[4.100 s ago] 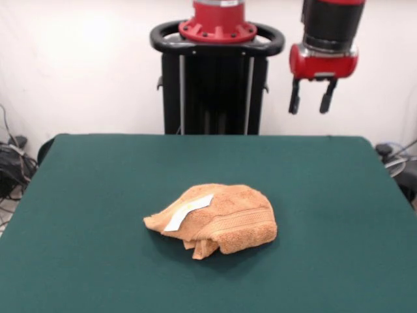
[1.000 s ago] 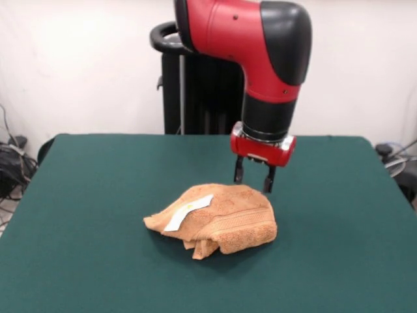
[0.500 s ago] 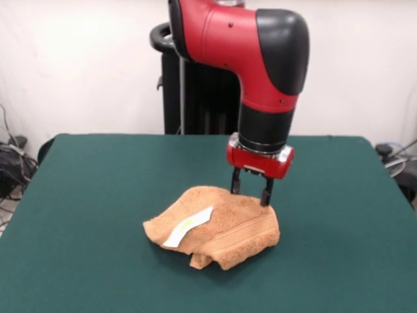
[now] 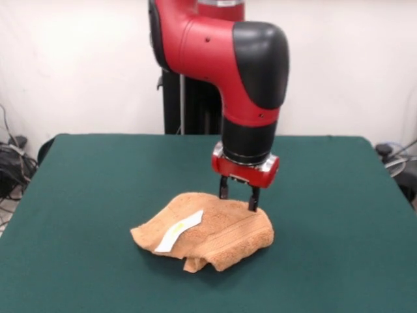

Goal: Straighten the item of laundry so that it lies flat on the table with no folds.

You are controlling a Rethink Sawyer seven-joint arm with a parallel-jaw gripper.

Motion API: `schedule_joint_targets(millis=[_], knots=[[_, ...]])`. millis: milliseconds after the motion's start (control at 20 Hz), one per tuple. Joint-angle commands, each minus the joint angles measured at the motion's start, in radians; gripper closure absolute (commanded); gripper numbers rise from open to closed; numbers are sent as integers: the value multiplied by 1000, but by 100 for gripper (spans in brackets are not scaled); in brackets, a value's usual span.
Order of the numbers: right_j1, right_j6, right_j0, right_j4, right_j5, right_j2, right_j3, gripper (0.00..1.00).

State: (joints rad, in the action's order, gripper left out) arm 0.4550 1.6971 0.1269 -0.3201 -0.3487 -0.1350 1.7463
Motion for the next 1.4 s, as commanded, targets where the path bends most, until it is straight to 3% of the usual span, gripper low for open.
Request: schedule_joint_targets(millis=[50,450,700,1400], knots=[[-57,164,22,-11,-137,-12,-158,0],[-42,183,1,19,-240,-57,-212,0],[-25,202,-24,20,-238,-74,-205,0],[-77,273,-69,-21,68,-27,-76,0]])
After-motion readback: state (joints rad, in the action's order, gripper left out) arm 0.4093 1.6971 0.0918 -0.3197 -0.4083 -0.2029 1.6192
